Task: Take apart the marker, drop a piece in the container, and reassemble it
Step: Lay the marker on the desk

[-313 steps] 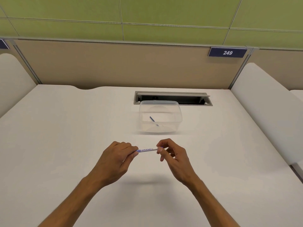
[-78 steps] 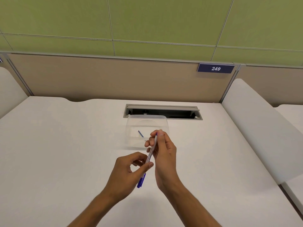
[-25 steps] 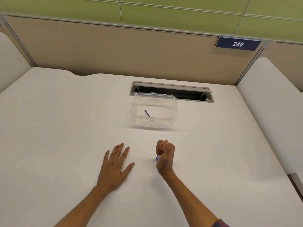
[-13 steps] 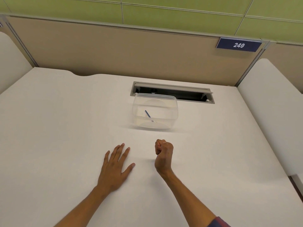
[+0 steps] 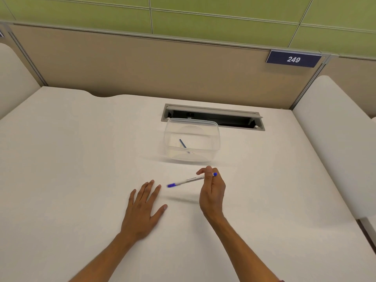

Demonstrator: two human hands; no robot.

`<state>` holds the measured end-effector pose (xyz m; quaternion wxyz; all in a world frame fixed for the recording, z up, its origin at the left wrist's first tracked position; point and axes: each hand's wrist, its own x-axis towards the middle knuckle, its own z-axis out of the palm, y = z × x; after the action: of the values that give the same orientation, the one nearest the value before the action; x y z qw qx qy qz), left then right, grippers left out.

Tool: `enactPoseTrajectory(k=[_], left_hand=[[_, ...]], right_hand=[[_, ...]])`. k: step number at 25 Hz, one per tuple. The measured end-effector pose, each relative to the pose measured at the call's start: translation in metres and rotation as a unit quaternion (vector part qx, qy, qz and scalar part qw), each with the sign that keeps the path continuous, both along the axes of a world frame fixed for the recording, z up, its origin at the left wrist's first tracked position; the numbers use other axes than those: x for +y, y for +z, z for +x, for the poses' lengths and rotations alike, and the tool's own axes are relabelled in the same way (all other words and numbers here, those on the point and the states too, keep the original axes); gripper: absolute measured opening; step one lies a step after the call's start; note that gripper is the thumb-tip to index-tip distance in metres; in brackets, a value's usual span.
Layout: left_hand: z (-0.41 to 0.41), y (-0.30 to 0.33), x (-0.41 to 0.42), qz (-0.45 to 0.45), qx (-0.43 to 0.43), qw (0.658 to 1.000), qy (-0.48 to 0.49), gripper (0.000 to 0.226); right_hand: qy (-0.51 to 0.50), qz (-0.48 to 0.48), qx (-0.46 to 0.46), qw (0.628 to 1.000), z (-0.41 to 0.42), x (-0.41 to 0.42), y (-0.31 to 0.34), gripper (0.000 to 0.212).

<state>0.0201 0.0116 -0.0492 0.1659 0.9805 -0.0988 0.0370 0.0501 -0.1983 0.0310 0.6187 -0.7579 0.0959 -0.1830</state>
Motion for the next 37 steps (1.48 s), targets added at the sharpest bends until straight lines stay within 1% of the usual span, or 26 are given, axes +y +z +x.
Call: enactPoseTrajectory(k=[3,6,7,9,11,15,19,23,25,30,34,37], left_hand=[[0.0,0.0,0.0,0.002,0.003,1.0,0.004,0.067],[-0.001,0.0,0.0,-0.003,0.005,1.0,0.004,0.066],[-0.001,0.0,0.0,-0.006,0.005,1.0,0.004,0.067],[-0.001,0.0,0.0,-0.009,0.005,1.0,0.005,0.067],[-0.001,0.001,0.0,-0.013,0.002,1.0,0.006,0.069],[-0.002,0.003,-0.001,-0.019,0.002,1.0,0.006,0.072],[-0.002,0.005,-0.002,-0.018,0.001,1.0,0.007,0.073],[-0.002,0.005,-0.002,-0.018,0.001,1.0,0.007,0.074],[-0.002,0.005,-0.002,-0.02,0.003,1.0,0.007,0.074],[-0.002,0.005,-0.002,-0.021,0.001,1.0,0.007,0.073],[-0.002,0.005,-0.001,-0.019,0.001,1.0,0.007,0.071],[-0.002,0.004,-0.001,-0.018,0.001,1.0,0.007,0.071]], right_hand=[[-0.005,0.013,0.022,1.0,-0.002,-0.007,-0.003,0.037],[0.005,0.014,0.038,0.999,-0.008,-0.012,-0.008,0.018],[0.006,0.002,0.043,0.999,-0.011,-0.013,-0.009,0.014],[0.005,-0.028,0.059,0.998,-0.016,-0.015,-0.016,0.016],[0.002,-0.053,0.091,0.994,-0.021,-0.017,-0.023,0.012],[0.006,-0.159,0.18,0.971,-0.03,-0.013,-0.03,0.002],[0.023,-0.247,0.256,0.935,-0.033,-0.005,-0.03,0.008],[0.044,-0.316,0.278,0.906,-0.034,0.003,-0.033,0.014],[0.055,-0.33,0.286,0.898,-0.034,0.005,-0.035,0.017],[0.088,-0.364,0.287,0.882,-0.024,0.012,-0.035,0.032],[0.106,-0.402,0.289,0.862,-0.004,0.018,-0.033,0.032],[0.106,-0.403,0.29,0.861,0.006,0.022,-0.033,0.03]])
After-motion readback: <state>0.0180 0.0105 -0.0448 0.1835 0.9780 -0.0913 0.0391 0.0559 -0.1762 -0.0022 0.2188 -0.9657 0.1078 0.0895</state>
